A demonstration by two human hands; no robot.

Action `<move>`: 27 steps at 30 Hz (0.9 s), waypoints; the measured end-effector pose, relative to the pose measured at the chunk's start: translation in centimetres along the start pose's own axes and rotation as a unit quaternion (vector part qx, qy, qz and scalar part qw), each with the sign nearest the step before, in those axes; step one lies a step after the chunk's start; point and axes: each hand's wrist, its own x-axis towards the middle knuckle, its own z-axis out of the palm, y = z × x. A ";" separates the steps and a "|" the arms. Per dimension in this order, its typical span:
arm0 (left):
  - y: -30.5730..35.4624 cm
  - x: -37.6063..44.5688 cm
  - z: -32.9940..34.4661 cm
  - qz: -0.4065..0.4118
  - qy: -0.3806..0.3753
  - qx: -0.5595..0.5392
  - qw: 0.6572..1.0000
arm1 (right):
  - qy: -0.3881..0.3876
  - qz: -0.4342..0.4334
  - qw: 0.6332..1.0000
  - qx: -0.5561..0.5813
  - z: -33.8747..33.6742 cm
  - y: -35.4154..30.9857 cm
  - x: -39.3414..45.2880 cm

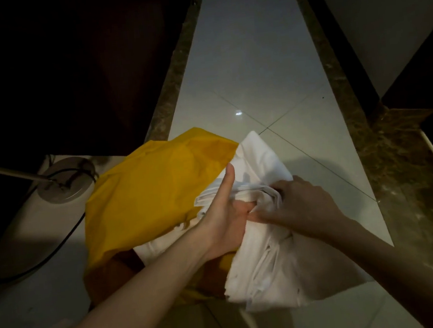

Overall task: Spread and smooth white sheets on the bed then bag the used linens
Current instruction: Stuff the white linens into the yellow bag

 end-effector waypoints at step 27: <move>1.7 -1.0 -12.9 0.020 0.264 0.753 0.602 | 0.016 -0.037 0.998 0.044 -0.3 3.6 -2.0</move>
